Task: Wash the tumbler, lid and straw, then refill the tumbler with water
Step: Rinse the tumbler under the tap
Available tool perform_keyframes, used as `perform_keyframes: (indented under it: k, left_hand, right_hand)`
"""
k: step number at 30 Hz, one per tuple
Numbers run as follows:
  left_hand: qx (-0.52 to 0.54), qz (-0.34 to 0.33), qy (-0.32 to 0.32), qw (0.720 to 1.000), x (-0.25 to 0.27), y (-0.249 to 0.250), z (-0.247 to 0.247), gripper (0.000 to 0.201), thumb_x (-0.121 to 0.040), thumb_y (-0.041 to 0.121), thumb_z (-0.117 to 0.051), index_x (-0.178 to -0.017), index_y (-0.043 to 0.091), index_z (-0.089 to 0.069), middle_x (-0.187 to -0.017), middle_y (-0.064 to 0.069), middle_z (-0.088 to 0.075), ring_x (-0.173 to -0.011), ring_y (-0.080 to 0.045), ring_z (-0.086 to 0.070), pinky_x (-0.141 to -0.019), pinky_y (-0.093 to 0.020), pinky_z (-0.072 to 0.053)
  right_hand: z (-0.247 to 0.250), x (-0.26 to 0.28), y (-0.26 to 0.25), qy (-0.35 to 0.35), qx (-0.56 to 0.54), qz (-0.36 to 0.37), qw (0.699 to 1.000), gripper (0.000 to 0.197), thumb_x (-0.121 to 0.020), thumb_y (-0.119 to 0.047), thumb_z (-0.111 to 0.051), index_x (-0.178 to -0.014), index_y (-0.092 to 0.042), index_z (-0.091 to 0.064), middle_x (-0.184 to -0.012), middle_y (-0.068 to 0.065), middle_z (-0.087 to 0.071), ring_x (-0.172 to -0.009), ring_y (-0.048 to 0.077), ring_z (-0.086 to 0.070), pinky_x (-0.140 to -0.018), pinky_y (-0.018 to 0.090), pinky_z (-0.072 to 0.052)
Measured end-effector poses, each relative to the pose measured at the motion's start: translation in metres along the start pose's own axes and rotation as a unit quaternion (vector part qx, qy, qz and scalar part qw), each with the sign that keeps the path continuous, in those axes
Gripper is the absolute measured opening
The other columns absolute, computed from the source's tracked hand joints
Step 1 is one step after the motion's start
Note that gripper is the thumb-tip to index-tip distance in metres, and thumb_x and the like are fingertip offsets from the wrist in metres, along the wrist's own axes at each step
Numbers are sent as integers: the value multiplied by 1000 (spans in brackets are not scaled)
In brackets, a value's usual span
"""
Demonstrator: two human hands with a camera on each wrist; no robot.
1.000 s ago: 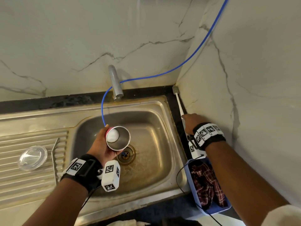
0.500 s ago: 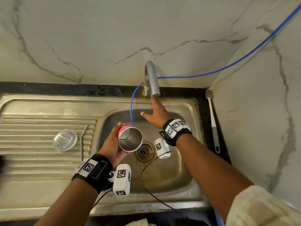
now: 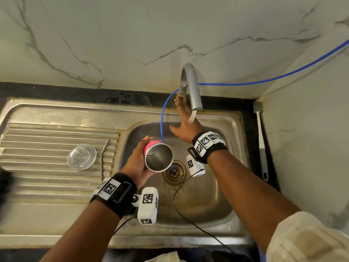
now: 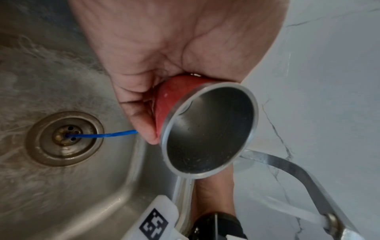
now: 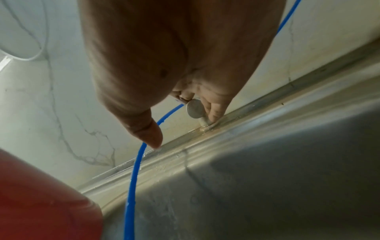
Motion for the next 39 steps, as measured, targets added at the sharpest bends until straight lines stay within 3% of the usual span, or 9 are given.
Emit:
perform_keyframes:
  k: [5, 9, 13, 17, 23, 26, 29, 32, 39]
  left_hand:
    - [-6, 9, -12, 1000, -5, 0, -8, 74, -85, 56, -73, -147, 20, -52, -128, -18, -72, -108, -33, -75, -70, -45, -63]
    - [-27, 3, -10, 1000, -9, 3, -12, 85, -76, 60, -80, -146, 21, -52, -129, -19, -71, -111, -35, -74, -75, -45, -62]
    - [-48, 10, -26, 998, -11, 0, -26, 75, -86, 59, -75, -144, 18, -53, -126, -20, -72, -108, -34, -75, -76, -46, -63]
    - [-72, 10, -64, 995, -6, -2, -55, 57, -97, 51, -66, -141, 18, -55, -120, -21, -74, -96, -32, -77, -74, -46, -65]
    - [-158, -47, -93, 982, -7, 9, -86, 71, -94, 28, -77, -150, 41, -34, -130, -12, -64, -97, -30, -77, -75, -47, -64]
    - [-186, -77, -109, 973, -13, 14, -96, 84, -90, 14, -79, -154, 38, -29, -135, -10, -63, -109, -29, -72, -79, -48, -64]
    - [-203, -83, -123, 968, -16, 12, -108, 81, -91, 10, -78, -153, 36, -32, -137, -10, -64, -114, -33, -70, -89, -55, -62]
    - [-200, -89, -134, 966, -16, 4, -120, 81, -92, 10, -77, -153, 36, -32, -137, -9, -63, -116, -33, -70, -92, -58, -61]
    - [-206, -114, -130, 963, -16, 7, -132, 71, -92, 8, -77, -144, 32, -36, -132, -9, -65, -115, -28, -70, -90, -51, -63]
  right_hand:
    - [-3, -2, 10, -3, 13, -23, 1000, 114, -95, -20, -74, -166, -39, 14, -170, 17, -20, -149, 35, -41, -112, 42, -46]
    - [-7, 21, 36, 49, -102, -95, 989, 91, -94, -29, -76, -166, -31, -19, -165, 6, -36, -146, 25, -44, -105, 32, -41]
    - [-24, 49, 47, -14, -172, -133, 976, 60, -101, -40, -68, -156, -25, -47, -154, 6, -55, -140, 25, -54, -117, 47, -45]
    - [-19, 80, 50, -16, -354, -190, 916, 30, -107, -47, -56, -128, -30, -70, -123, 1, -75, -118, 27, -69, -99, 45, -58]
    - [-18, 115, 47, -34, -493, -246, 834, 64, -90, -73, -56, -136, -29, -63, -126, 6, -76, -115, 28, -74, -101, 56, -57]
    - [-8, 123, 41, -56, -440, -205, 872, 57, -87, -71, -57, -133, -38, -59, -128, -3, -72, -117, 21, -71, -102, 51, -57]
    - [1, 127, 41, -62, -375, -168, 910, 44, -92, -47, -73, -131, -42, -52, -120, -16, -70, -110, 4, -69, -91, 32, -61]
    - [6, 125, 49, -43, -276, -137, 950, 70, -82, -31, -90, -134, -39, -44, -111, -22, -66, -93, -18, -65, -78, 13, -54]
    - [6, 114, 52, 8, -320, -109, 941, 87, -70, 1, -94, -136, -25, -43, -119, -8, -68, -96, -9, -70, -74, 15, -57]
Point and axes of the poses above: each hand's wrist, its own x-axis away from the middle knuckle, its own z-axis out of the back of the hand, y = z × x, the point moved 10 cm from there along -x, towards the middle knuckle
